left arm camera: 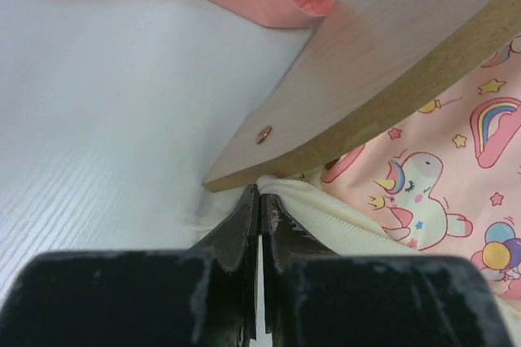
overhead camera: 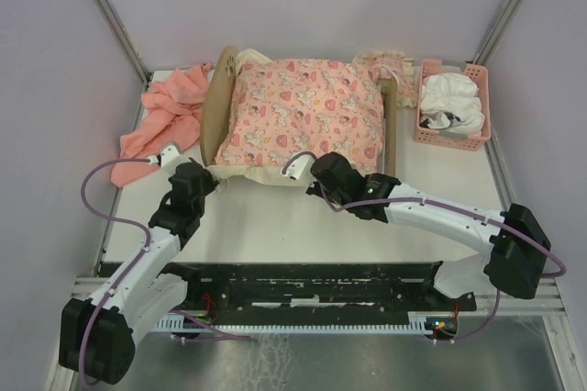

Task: Set up the pet bed

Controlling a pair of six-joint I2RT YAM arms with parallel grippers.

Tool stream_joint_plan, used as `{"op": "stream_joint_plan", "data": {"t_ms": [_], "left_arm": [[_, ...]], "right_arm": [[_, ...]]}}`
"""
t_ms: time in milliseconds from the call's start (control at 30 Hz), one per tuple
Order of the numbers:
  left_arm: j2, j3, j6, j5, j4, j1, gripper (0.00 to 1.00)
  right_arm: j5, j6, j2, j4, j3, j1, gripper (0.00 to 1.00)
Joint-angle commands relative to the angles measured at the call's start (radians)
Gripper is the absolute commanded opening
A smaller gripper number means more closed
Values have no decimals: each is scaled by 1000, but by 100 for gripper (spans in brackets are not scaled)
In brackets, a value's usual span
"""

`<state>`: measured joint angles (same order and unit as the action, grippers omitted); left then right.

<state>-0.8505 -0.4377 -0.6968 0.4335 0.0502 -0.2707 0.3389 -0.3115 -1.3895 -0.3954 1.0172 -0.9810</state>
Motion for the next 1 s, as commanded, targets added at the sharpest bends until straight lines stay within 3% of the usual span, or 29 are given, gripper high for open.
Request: {"op": "stream_joint_plan", "data": {"t_ms": [0,167,267,333,367,433,533,600,767,967], "left_arm": [[2,-54,49,120,14,0,3],[-19,-66,22,181,36,2,3],[-26,-80,-2,209,58,2,5],[-27,-96,-31,232,82,1,12],[-25,-104,-30,226,89,0,21],[-14,-118,-22,208,102,1,39],[30,-125,19,160,102,0,50],[72,-130,43,114,106,-6,52],[117,-127,100,10,98,-79,54],[103,-166,132,102,79,-291,54]], "right_arm": [[109,40,84,-38,23,4,2],[-32,24,128,38,-65,5,2],[-33,25,111,68,-94,6,2],[5,35,103,69,-90,9,2],[10,45,105,62,-81,10,2],[11,84,117,33,-44,8,18],[-4,168,155,-73,22,10,41],[20,238,186,-119,45,9,47],[103,404,241,-185,22,10,50],[273,465,239,-176,-39,19,51]]}}
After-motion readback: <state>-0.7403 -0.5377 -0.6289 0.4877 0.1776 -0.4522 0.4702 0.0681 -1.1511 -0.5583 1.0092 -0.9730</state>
